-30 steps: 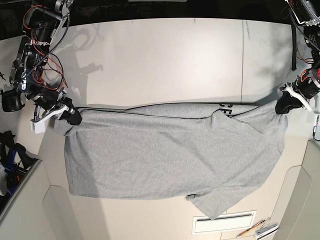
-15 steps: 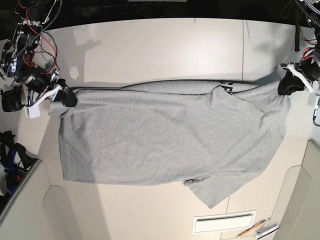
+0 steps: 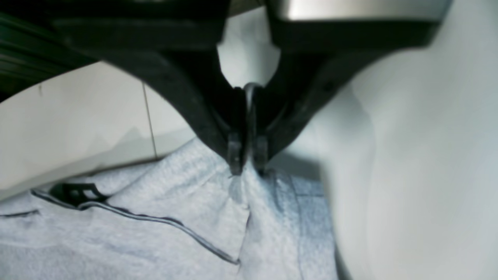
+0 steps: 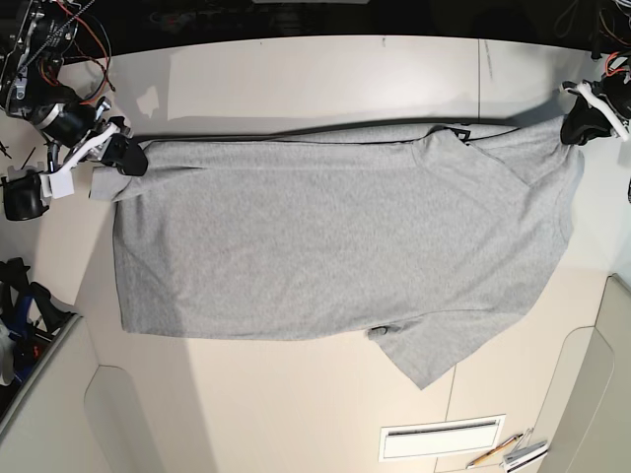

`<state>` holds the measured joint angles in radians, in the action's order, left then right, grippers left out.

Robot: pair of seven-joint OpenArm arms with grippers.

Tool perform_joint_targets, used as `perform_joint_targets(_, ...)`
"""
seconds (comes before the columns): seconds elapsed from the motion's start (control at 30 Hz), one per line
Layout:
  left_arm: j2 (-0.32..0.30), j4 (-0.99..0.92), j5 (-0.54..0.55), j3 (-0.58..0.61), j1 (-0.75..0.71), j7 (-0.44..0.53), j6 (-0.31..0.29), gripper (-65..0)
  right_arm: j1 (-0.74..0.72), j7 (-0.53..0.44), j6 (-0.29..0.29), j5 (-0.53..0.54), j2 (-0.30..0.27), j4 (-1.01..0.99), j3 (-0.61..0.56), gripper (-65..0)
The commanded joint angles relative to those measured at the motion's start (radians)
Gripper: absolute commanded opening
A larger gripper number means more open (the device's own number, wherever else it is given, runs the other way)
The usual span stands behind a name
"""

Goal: Fold the T-shirt properly
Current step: 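Drag the held shirt edge with both grippers away from the hem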

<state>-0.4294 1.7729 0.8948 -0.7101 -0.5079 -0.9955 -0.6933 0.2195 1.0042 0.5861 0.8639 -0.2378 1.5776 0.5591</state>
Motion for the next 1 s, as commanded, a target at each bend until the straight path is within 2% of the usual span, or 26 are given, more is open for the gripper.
perform_joint_targets(0.0, -0.019, 0.023, 0.032, -0.011, -0.013, 0.01, -0.005, -65.0, 0.005, -0.012, 0.005, 0.018, -0.018, 0.019, 0.01, -65.0)
perform_joint_targets(0.23, -0.016, 0.067, 0.049, -0.011, -0.089, -0.004, -0.005, -65.0, 0.073, -0.013, 0.005, 0.02, -0.023, 0.02, 0.01, -65.0)
perform_joint_targets(0.57, -0.014, 0.12, 0.056, -0.011, -0.182, -0.02, -0.005, -65.0, 0.14, -0.008, 0.005, 0.038, -0.112, 0.02, 0.011, -65.0)
perform_joint_targets(0.97, -0.013, 0.12, 0.097, -0.011, -0.196, -0.079, -0.005, -65.0, 0.161, 0.019, 0.004, 0.038, -0.149, 0.02, 0.013, -65.0)
